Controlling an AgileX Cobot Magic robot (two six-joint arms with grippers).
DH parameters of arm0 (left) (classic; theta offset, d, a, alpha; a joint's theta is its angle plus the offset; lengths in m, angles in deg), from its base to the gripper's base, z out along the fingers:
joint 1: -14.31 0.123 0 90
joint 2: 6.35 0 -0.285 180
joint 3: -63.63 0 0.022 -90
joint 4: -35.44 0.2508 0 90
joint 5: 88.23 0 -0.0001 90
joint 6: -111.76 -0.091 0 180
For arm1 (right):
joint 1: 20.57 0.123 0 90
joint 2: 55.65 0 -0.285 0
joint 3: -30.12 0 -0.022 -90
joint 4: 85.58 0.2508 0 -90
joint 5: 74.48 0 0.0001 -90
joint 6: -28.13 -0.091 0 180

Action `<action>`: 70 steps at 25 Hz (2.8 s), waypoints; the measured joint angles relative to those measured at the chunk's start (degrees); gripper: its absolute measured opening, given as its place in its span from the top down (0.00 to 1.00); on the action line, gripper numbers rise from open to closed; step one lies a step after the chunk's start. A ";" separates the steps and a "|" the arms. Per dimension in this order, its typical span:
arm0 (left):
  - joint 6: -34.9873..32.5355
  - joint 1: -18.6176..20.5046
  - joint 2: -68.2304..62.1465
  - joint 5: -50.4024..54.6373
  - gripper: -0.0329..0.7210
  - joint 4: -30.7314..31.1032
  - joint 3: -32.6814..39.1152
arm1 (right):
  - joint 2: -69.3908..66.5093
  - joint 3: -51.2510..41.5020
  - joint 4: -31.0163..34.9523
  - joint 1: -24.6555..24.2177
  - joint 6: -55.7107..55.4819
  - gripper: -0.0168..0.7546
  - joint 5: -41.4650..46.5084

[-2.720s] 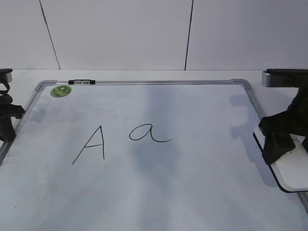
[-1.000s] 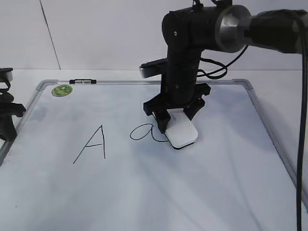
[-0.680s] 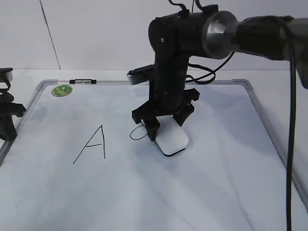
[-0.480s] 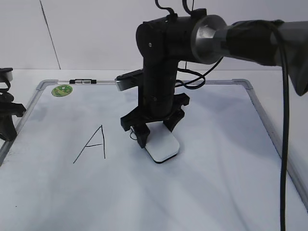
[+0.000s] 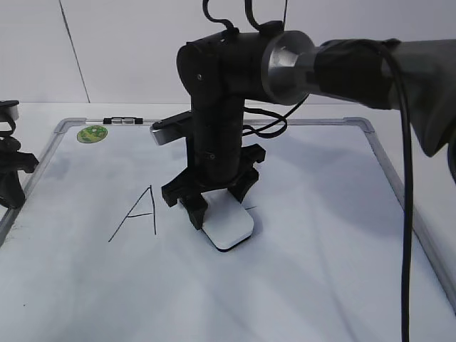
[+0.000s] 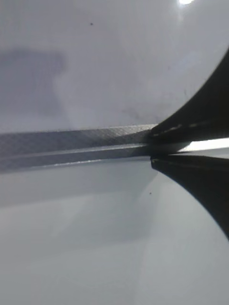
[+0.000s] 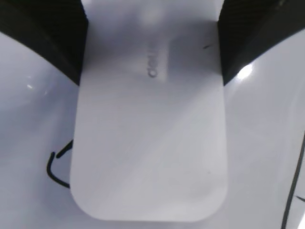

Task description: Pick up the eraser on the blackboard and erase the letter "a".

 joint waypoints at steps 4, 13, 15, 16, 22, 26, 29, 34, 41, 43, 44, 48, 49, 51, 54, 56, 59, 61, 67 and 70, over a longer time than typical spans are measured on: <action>0.00 0.00 -0.09 -0.11 0.89 -0.34 -0.12 | -0.13 0.22 -0.87 -1.41 -1.28 0.23 0.13; 0.00 0.00 -0.22 -0.11 0.89 -0.55 -0.25 | -0.13 0.43 -4.98 -9.19 -1.72 0.23 -0.30; 0.00 0.00 -0.22 -0.21 0.89 -0.55 -0.25 | -0.13 0.43 -4.84 -9.06 -1.85 0.23 -0.42; 0.00 0.00 -0.22 -0.21 0.89 -0.55 -0.25 | -0.13 0.43 -4.71 -8.63 -1.85 0.23 -0.42; 0.00 0.00 -0.22 -0.21 0.89 -0.55 -0.25 | -0.13 0.43 -4.64 -2.12 -1.42 0.23 -0.42; 0.00 0.00 -0.22 -0.21 0.89 -0.60 -0.25 | -0.25 0.43 -2.40 1.80 -0.47 0.23 -0.53; 0.00 0.00 -0.22 -0.21 0.89 -0.60 -0.25 | -0.25 0.43 -2.52 2.13 -0.23 0.24 -0.61; 0.00 0.00 -0.22 -0.31 0.89 -0.60 -0.25 | -0.25 0.43 -4.71 0.89 -1.44 0.24 -0.61; -0.10 0.00 -0.22 -0.31 0.89 -0.60 -0.25 | 2.28 0.05 -9.73 -6.20 -1.81 0.24 -0.61; -0.10 0.00 -0.22 -0.31 0.89 -0.48 -0.25 | 4.68 0.05 -10.09 -7.85 -1.92 0.24 -0.61; -0.10 0.00 -0.22 -0.31 0.89 -0.48 -0.25 | 6.06 0.05 -10.09 -8.59 -1.92 0.24 -0.61; -0.10 0.00 -0.22 -0.31 0.89 -0.40 -0.27 | 10.44 -0.66 -10.09 -11.03 -1.92 0.24 -0.61; -0.10 0.00 -0.22 -0.31 0.89 -0.40 -0.27 | 11.57 -1.56 -10.09 -11.59 -2.02 0.24 -0.61; -0.10 0.00 -0.22 -0.31 0.89 -0.40 -0.27 | 13.70 -4.04 -10.09 -12.58 -2.17 0.24 -0.61; -0.10 0.00 -0.22 -0.31 0.89 -0.40 -0.27 | 16.56 -9.00 -10.09 -14.20 -3.37 0.24 -0.30; -0.10 0.00 -0.26 -0.31 0.89 -0.40 -0.27 | 17.79 -12.14 -9.99 -15.49 -4.00 0.24 -0.17; -0.10 0.00 -0.26 -0.31 0.89 -0.29 -0.27 | 18.42 -15.80 -9.22 -18.04 -4.78 0.24 -0.17; -0.10 0.00 -0.26 -0.31 0.89 -0.36 -0.27 | 18.45 -18.03 -8.85 -19.64 -5.12 0.24 -0.17; -0.10 0.00 -0.26 -0.31 0.89 -0.26 -0.27 | 18.49 -22.59 -8.59 -23.12 -6.05 0.24 -0.43; -0.10 0.00 -0.26 -0.31 0.89 -0.26 -0.27 | 18.49 -23.81 -8.59 -23.94 -6.50 0.24 -0.55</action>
